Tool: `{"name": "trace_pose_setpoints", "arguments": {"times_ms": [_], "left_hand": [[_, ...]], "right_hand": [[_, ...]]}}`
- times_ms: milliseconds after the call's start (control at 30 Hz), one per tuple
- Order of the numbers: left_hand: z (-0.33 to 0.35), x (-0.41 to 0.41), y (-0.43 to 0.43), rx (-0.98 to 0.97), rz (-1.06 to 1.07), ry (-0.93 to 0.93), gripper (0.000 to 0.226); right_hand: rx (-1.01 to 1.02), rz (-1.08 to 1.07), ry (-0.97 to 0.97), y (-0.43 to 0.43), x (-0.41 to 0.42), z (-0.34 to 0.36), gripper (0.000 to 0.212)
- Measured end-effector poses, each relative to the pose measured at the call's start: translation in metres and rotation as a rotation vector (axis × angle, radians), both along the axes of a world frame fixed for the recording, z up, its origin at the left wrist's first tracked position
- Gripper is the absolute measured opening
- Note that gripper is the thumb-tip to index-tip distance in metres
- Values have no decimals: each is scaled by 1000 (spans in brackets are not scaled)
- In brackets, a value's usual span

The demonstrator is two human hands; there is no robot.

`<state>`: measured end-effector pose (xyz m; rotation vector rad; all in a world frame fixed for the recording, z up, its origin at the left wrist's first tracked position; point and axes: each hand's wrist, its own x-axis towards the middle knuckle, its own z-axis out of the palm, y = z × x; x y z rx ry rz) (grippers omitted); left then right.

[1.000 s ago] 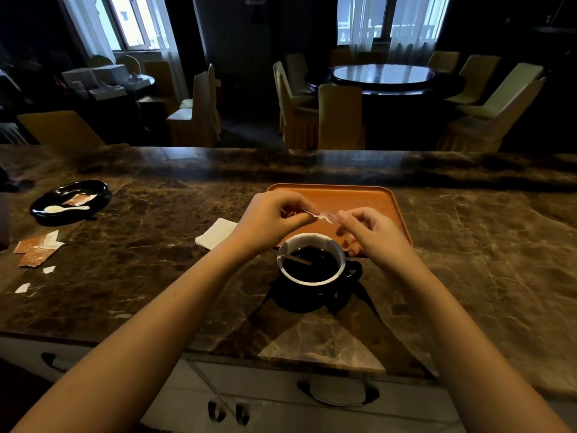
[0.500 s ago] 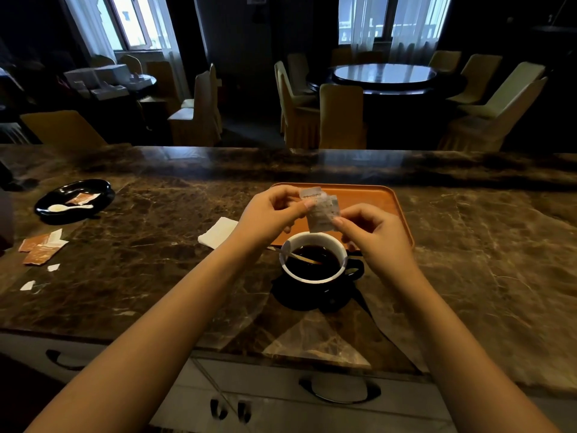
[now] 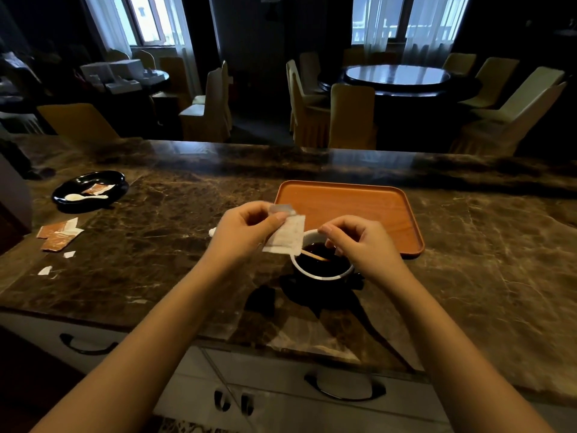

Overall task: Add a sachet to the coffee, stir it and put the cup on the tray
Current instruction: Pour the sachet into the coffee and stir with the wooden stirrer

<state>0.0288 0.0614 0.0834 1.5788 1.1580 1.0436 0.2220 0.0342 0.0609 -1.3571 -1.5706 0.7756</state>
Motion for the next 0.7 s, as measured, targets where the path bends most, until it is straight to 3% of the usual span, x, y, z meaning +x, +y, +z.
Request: {"name": "trace_pose_setpoints", "arguments": {"times_ms": [367, 700], "left_hand": [[-76, -53, 8, -157, 164, 424, 8], [-93, -60, 19, 117, 253, 660, 15]], "right_hand": [[35, 113, -588, 29, -44, -7, 36], [103, 71, -680, 29, -59, -11, 19]]}}
